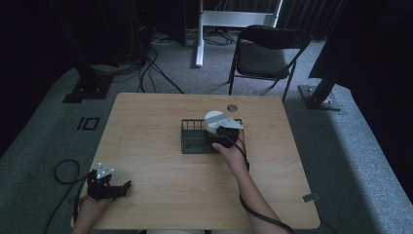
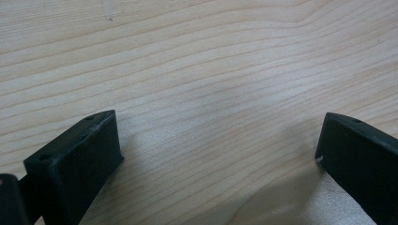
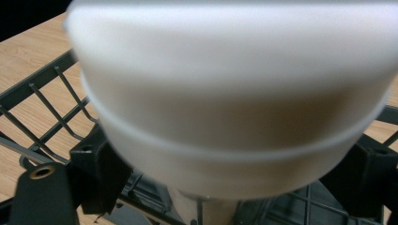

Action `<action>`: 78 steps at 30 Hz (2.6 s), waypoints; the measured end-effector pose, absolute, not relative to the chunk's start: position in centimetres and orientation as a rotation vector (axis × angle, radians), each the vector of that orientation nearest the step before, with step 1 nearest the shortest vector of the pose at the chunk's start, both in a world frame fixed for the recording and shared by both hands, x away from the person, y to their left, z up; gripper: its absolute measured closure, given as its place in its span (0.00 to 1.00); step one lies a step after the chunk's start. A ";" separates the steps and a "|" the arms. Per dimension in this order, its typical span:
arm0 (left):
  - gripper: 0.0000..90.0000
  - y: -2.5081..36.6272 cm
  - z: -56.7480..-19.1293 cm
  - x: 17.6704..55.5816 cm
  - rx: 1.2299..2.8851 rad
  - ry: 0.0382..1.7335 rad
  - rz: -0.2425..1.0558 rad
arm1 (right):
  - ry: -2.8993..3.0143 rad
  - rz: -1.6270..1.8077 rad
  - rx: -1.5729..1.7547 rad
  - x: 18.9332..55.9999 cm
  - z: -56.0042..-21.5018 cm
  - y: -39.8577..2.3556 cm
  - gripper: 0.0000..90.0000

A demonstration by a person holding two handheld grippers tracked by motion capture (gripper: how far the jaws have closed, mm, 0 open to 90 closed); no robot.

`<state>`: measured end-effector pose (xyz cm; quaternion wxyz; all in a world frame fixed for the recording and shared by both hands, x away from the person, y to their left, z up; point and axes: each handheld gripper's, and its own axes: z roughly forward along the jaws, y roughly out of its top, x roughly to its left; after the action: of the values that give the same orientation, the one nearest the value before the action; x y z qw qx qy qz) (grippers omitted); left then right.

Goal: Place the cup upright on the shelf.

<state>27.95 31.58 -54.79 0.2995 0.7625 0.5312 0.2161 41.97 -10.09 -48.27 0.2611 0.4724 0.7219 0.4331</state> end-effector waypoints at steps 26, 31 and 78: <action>0.01 31.6 -54.8 28.0 2.024 1.411 0.574 | 1.902 1.283 1.250 40.6 -48.3 -11.3 0.13; 0.01 31.6 -54.8 28.0 2.024 1.411 0.574 | 1.894 1.292 1.226 40.1 -48.0 -11.6 0.13; 0.01 31.6 -54.8 28.0 2.024 1.411 0.574 | 1.934 1.343 1.104 33.3 -49.8 -16.6 0.13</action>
<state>27.96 31.58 -54.78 0.2995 0.7625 0.5313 0.2161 33.34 -16.59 -49.81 0.2674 0.4092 0.7165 0.4976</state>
